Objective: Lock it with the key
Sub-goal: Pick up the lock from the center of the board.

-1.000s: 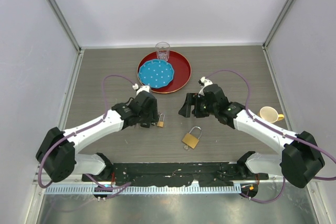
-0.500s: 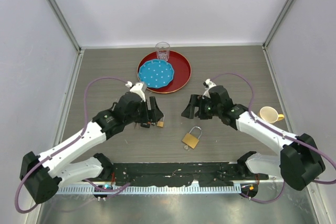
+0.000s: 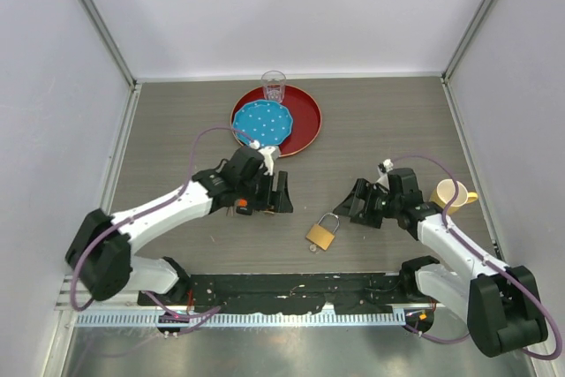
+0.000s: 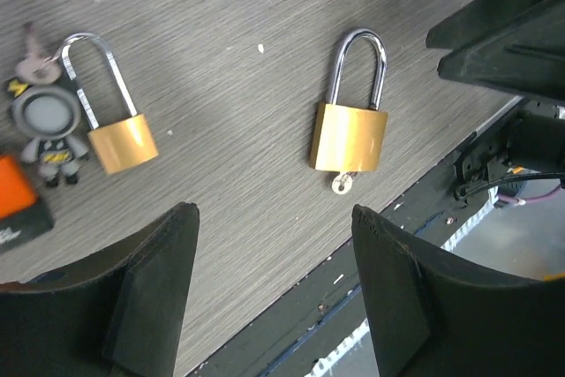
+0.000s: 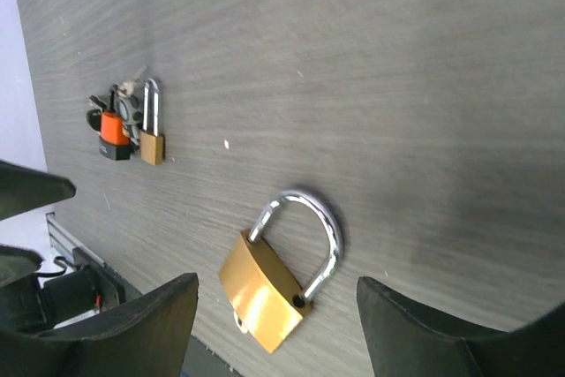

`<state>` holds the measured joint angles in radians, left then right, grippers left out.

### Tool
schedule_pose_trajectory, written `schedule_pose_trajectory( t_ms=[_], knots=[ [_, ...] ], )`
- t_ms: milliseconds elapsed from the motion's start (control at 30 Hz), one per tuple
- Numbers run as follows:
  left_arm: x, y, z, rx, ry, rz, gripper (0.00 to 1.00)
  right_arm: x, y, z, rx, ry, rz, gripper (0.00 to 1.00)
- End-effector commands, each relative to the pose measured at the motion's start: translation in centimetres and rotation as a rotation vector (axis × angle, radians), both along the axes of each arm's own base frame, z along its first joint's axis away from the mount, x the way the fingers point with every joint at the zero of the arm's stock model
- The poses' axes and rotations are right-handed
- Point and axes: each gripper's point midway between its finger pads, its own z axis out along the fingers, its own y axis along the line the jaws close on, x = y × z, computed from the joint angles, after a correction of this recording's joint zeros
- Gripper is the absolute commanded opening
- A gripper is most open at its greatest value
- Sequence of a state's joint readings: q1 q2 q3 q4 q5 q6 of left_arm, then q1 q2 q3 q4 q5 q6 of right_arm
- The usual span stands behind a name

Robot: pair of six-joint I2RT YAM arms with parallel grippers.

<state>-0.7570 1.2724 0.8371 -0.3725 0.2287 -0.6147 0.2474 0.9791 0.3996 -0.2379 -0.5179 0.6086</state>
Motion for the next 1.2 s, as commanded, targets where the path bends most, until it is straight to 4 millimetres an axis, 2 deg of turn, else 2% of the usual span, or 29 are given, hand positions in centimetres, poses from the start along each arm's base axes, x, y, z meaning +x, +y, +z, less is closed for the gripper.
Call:
schedule_pose_trajectory(
  t_ms=[0, 33, 67, 100, 133, 167, 200, 267, 300, 433, 733, 933, 1167],
  knots=[
    [1.6, -4.2, 1.3, -0.083, 0.003, -0.110, 0.72, -2.0, 0.4, -0.7, 0.094, 0.092, 0.000, 0.75],
    [1.8, -4.8, -0.2, -0.060, 0.042, -0.121, 0.72, -2.2, 0.4, -0.8, 0.105, 0.100, -0.007, 0.74],
    [1.6, -5.5, -0.6, -0.062, 0.067, -0.146, 0.71, -2.3, 0.6, -0.6, 0.125, 0.090, -0.001, 0.71],
    [2.1, -6.5, 0.0, -0.076, 0.054, -0.164, 0.70, -2.8, 0.6, -1.0, 0.139, 0.113, -0.010, 0.65],
    [2.1, -7.3, -0.2, -0.076, 0.060, -0.183, 0.70, -2.9, 0.6, -1.1, 0.147, 0.110, -0.012, 0.63],
    [2.2, -7.9, -1.6, -0.057, 0.091, -0.196, 0.70, -3.1, 0.5, -1.4, 0.144, 0.112, -0.018, 0.62],
    [2.6, -8.9, -1.1, -0.072, 0.079, -0.215, 0.70, -3.5, 0.4, -1.8, 0.141, 0.119, -0.025, 0.62],
    [2.8, -10.4, -2.0, -0.072, 0.118, -0.247, 0.64, -3.7, 0.3, -2.2, 0.139, 0.125, -0.038, 0.61],
    [2.8, -10.8, -2.5, -0.074, 0.133, -0.261, 0.62, -4.0, 0.2, -2.6, 0.139, 0.134, -0.044, 0.58],
    [2.8, -12.4, -4.1, -0.080, 0.172, -0.293, 0.57, -4.1, 0.1, -3.3, 0.136, 0.140, -0.055, 0.55],
    [1.5, -13.1, -7.6, -0.092, 0.269, -0.315, 0.52, -3.0, 0.1, -4.3, 0.131, 0.164, -0.088, 0.43],
    [0.5, -12.9, -8.8, -0.104, 0.321, -0.317, 0.50, -2.3, 0.6, -4.8, 0.158, 0.180, -0.080, 0.30],
    [-0.7, -13.2, -9.2, -0.146, 0.383, -0.324, 0.42, -1.5, 0.9, -5.5, 0.161, 0.200, -0.082, 0.19]
  ],
)
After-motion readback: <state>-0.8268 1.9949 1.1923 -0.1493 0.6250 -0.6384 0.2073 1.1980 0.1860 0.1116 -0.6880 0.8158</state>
